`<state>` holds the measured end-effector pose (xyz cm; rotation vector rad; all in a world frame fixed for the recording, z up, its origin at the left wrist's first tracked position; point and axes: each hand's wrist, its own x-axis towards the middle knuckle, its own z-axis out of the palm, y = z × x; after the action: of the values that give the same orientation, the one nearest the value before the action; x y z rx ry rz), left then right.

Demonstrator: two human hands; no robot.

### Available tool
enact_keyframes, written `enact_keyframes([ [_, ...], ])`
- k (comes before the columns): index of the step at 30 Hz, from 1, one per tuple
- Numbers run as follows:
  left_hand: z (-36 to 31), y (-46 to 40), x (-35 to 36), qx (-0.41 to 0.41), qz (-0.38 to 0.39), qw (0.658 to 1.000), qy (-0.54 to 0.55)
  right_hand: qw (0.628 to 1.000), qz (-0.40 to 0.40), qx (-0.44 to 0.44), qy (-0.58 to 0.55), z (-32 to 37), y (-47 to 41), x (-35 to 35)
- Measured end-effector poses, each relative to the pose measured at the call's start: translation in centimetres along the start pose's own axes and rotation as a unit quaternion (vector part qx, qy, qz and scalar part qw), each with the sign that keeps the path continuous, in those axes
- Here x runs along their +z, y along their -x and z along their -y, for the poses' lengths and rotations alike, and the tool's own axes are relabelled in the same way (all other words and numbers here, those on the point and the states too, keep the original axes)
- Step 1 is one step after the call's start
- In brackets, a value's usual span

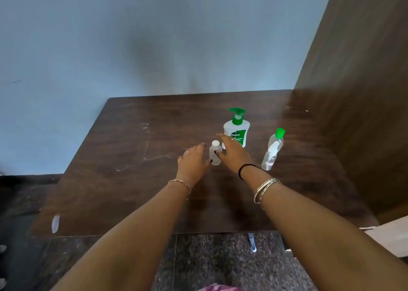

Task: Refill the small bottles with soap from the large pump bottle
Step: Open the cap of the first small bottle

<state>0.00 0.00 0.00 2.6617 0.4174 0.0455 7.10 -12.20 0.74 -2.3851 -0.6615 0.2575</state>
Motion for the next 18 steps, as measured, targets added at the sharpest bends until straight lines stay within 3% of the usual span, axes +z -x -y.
enact_keyframes([
  [8,0.1,-1.2,1.2,-0.033,0.021,0.996,0.075,0.998,-0.011,-0.004,0.055,-0.1,-1.1,0.4],
  [13,-0.3,-1.4,1.6,-0.038,0.036,0.990,0.129,0.999,-0.040,-0.002,0.009,0.1,-1.2,0.3],
  [18,-1.3,-1.0,0.9,-0.049,-0.037,0.968,0.243,0.998,-0.059,-0.019,-0.026,1.4,-1.2,-1.1],
])
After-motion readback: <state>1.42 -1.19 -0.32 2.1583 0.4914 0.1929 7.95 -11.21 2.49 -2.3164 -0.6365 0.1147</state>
